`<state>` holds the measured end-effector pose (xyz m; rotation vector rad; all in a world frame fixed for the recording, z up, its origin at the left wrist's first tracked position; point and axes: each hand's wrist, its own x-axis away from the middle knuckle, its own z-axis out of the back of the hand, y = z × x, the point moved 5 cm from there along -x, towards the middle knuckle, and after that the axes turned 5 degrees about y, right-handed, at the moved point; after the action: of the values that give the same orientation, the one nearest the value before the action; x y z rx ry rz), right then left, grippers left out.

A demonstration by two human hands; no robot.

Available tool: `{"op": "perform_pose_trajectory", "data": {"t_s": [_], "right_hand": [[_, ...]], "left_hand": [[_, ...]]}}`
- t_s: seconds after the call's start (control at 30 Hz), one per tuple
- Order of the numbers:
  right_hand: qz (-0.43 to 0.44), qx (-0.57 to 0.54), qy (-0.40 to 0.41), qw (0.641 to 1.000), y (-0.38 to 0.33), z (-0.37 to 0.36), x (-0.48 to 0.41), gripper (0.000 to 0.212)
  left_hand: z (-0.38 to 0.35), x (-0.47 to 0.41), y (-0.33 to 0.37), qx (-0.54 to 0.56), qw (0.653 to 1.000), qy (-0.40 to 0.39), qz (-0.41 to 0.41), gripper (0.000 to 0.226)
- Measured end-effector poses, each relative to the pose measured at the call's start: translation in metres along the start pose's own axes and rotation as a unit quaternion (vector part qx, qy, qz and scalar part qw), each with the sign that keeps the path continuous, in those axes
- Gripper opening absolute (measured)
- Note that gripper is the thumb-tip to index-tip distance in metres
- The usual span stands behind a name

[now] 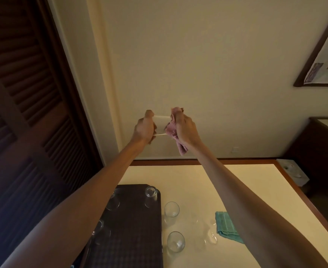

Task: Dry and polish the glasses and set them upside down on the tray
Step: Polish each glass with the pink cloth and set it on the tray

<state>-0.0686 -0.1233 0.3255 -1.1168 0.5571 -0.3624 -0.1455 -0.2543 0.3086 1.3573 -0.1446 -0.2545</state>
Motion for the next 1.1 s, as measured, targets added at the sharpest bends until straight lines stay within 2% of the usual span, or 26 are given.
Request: {"op": "perform_pose_trajectory", "data": {"t_s": [0.03, 0.07, 0.1, 0.17, 0.23, 0.3, 0.37, 0.4, 0.43, 0.5, 0.53, 0.57, 0.6, 0.63, 0.67, 0.7, 0.77, 0.8, 0.87, 0.9, 0.97, 1.03, 1.07, 1.1], "right_hand": [[0.030, 0.006, 0.018, 0.999, 0.000, -0.001, 0.000, 0.059], [0.045, 0.010, 0.026, 0.999, 0.000, -0.002, -0.001, 0.058], [0.050, 0.014, 0.029, 0.998, 0.001, -0.002, -0.003, 0.056], [0.003, 0.002, 0.004, 1.000, 0.003, -0.004, -0.008, 0.051], [-0.111, -0.063, -0.058, 0.990, 0.007, -0.009, -0.008, 0.041], [-0.205, -0.094, -0.121, 0.967, 0.005, -0.013, -0.003, 0.037], [-0.212, -0.073, -0.139, 0.965, 0.002, -0.012, -0.003, 0.041], [-0.193, -0.067, -0.131, 0.970, 0.003, -0.012, -0.006, 0.044], [-0.155, -0.052, -0.114, 0.980, 0.001, -0.009, -0.007, 0.044], [-0.020, 0.061, -0.070, 0.995, -0.003, -0.004, -0.011, 0.044], [0.043, 0.126, -0.050, 0.990, -0.005, -0.004, -0.011, 0.044], [0.115, 0.215, -0.039, 0.969, -0.009, -0.006, -0.010, 0.043], [0.095, 0.188, -0.031, 0.977, -0.007, -0.008, -0.009, 0.042], [0.063, 0.146, -0.025, 0.987, -0.007, -0.008, -0.007, 0.042], [-0.001, 0.067, -0.029, 0.997, -0.004, -0.010, -0.006, 0.042], [-0.043, 0.028, -0.044, 0.998, -0.003, -0.012, -0.007, 0.042], [-0.159, -0.060, -0.095, 0.981, 0.002, -0.017, -0.006, 0.040], [-0.212, -0.090, -0.125, 0.965, 0.002, -0.020, -0.002, 0.040], [-0.256, -0.086, -0.166, 0.949, 0.001, -0.022, 0.005, 0.042], [-0.259, -0.080, -0.166, 0.948, 0.002, -0.021, 0.006, 0.043], [-0.243, -0.086, -0.136, 0.957, 0.006, -0.021, 0.003, 0.045], [-0.145, -0.025, -0.088, 0.985, 0.010, -0.021, -0.002, 0.045], [-0.077, 0.033, -0.061, 0.995, 0.010, -0.020, -0.005, 0.045], [-0.011, 0.092, -0.034, 0.995, 0.010, -0.020, -0.006, 0.046]], "left_hand": [[-0.001, 0.000, -0.002, 0.012, 0.999, -0.013, 0.052, 0.050], [0.000, 0.000, -0.002, 0.006, 0.998, -0.011, 0.060, 0.052], [0.001, 0.000, 0.000, -0.011, 1.000, 0.007, 0.028, 0.054], [0.006, 0.001, 0.003, -0.057, 0.987, 0.085, -0.123, 0.057], [0.013, 0.010, 0.010, -0.084, 0.943, 0.140, -0.290, 0.045], [0.018, 0.013, 0.011, -0.087, 0.912, 0.133, -0.379, 0.036], [0.019, 0.013, 0.008, -0.089, 0.903, 0.117, -0.403, 0.035], [0.018, 0.010, 0.005, -0.089, 0.912, 0.114, -0.384, 0.035], [0.016, 0.005, 0.001, -0.082, 0.934, 0.108, -0.330, 0.036], [0.013, -0.007, -0.008, -0.025, 0.992, 0.055, -0.115, 0.044], [0.010, -0.009, -0.014, 0.009, 1.000, 0.008, 0.006, 0.047], [0.008, -0.007, -0.017, 0.030, 0.995, -0.026, 0.089, 0.049], [0.008, -0.007, -0.017, 0.030, 0.991, -0.038, 0.121, 0.049], [0.009, -0.008, -0.016, 0.016, 0.994, -0.024, 0.106, 0.051], [0.011, -0.009, -0.012, -0.003, 0.999, 0.007, 0.050, 0.051], [0.015, -0.009, -0.009, -0.033, 0.997, 0.054, -0.050, 0.050], [0.022, 0.001, 0.001, -0.101, 0.947, 0.120, -0.282, 0.045], [0.024, 0.004, 0.003, -0.115, 0.917, 0.116, -0.364, 0.043], [0.027, 0.006, 0.003, -0.132, 0.878, 0.097, -0.450, 0.045], [0.027, 0.008, 0.004, -0.135, 0.876, 0.091, -0.454, 0.044], [0.023, 0.003, 0.002, -0.134, 0.910, 0.087, -0.382, 0.040], [0.018, -0.007, -0.007, -0.108, 0.979, 0.041, -0.167, 0.044], [0.015, -0.011, -0.013, -0.076, 0.996, 0.008, -0.050, 0.048], [0.014, -0.012, -0.017, -0.048, 0.998, -0.010, 0.029, 0.051]]}}
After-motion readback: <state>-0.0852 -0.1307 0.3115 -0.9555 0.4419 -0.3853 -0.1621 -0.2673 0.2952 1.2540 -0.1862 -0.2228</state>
